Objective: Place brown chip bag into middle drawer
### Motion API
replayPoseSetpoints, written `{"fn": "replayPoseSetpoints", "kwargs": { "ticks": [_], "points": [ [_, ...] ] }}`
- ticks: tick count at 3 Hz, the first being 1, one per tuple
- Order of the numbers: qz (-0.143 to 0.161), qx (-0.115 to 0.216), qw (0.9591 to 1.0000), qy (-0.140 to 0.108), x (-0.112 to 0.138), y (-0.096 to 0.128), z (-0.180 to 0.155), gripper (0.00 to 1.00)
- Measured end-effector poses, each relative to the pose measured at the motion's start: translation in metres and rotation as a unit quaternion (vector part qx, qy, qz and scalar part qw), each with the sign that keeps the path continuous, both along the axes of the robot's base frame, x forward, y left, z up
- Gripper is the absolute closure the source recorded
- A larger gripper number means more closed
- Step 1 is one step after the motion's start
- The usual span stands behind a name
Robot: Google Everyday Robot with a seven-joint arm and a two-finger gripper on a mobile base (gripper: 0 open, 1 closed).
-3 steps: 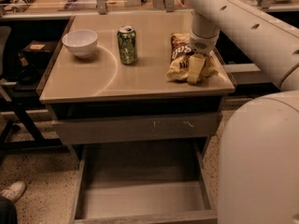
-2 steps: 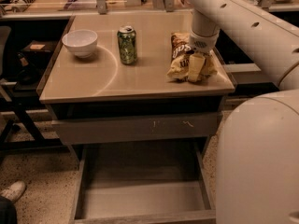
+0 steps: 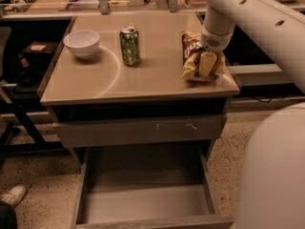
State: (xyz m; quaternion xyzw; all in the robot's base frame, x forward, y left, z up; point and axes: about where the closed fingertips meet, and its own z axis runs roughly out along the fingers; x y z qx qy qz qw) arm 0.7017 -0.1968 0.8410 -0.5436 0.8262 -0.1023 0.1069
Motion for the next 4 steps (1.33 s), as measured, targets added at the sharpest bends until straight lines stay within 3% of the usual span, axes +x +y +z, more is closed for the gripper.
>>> {"fn": "replayPoseSetpoints", "kwargs": {
  "ticks": [1, 2, 3, 4],
  "points": [
    [-0.015, 0.003, 0.9998, -0.015, -0.027, -0.014, 0.014, 1.00],
    [-0.035, 0.012, 0.9993, -0.005, -0.097, -0.027, 0.021, 1.00],
    [-0.035, 0.012, 0.9993, -0.005, -0.097, -0.027, 0.021, 1.00],
    [-0.032, 0.005, 0.9995, 0.006, -0.124, -0.025, 0.021, 1.00]
  ]
}}
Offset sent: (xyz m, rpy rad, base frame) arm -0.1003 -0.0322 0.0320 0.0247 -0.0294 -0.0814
